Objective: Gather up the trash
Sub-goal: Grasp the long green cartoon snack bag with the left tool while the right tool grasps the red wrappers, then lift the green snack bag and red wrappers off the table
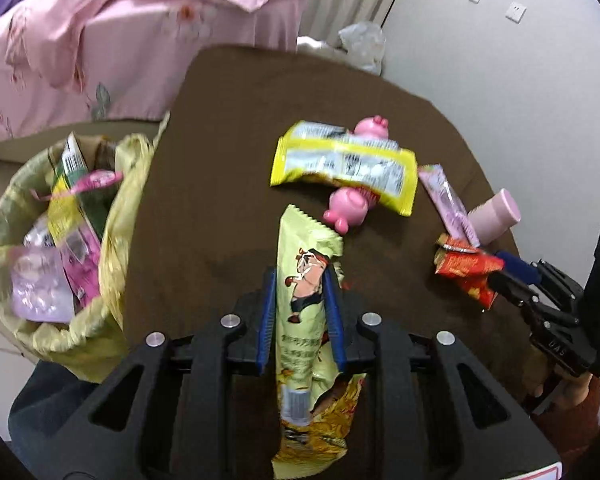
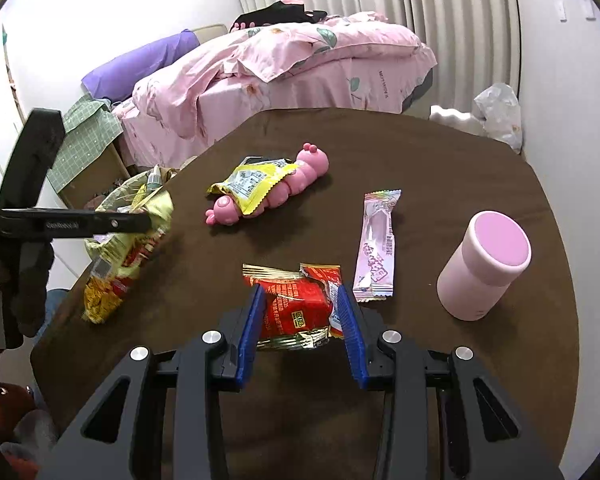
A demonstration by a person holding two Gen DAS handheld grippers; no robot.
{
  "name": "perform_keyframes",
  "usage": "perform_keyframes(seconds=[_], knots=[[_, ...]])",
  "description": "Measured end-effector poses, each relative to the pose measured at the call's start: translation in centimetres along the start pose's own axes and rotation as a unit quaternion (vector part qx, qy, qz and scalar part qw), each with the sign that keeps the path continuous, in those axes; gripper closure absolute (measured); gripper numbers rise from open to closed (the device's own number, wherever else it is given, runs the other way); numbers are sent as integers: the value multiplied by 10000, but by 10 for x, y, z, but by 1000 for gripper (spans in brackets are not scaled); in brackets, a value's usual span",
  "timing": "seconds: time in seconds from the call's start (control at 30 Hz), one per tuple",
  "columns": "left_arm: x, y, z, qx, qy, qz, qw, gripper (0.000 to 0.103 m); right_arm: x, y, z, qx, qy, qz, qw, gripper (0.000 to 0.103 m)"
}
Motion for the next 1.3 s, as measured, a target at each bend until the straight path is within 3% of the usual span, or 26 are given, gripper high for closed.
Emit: perform_keyframes(seconds=[0.23,0.47,0.5,0.6,0.7,0.73,0.9,1.03,1.13,1.3], knots=[[-15,0,-4,21,278,101,9996,70,-1,5,3,128,12,-19,9999,67],[-30,3,-15,104,498,163,9986,70,-2,7,6,198,53,-32,9998,67],[-29,4,-18,138,487,255,9984,77,-2,7,6,209,48,-32,9998,67],[-7,3,-29,172,72,413,9990,78,6,13,-4,326,-100,-33,9994,67],[32,0,-40,86,-674,403,9969,78,19,21,-22,521,-391,-18,9979,73],[50,1,-43,65,-999,357,9943,78,24,24,-29,571,-501,-7,9971,73],[103,5,-47,5,-1864,120,9824,78,40,41,-58,854,-883,32,9924,75],[114,11,-43,110,-1935,177,9809,78,38,42,-60,832,-672,-189,9941,73],[111,17,-33,197,-1864,239,9820,78,28,32,-44,735,-362,-80,9966,57],[99,25,-24,376,-1716,322,9839,78,15,7,-7,80,68,-18,9999,57]])
Point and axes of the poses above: each gripper's, at about its wrist camera, not at the fingertips, and x roughly against the way its jaws point, y to its left, z to its underside, the point moved 2 cm from there along -x, roughly the way its jaws point, and after that the axes turned 2 degrees about -x, right-handed, at the moved point
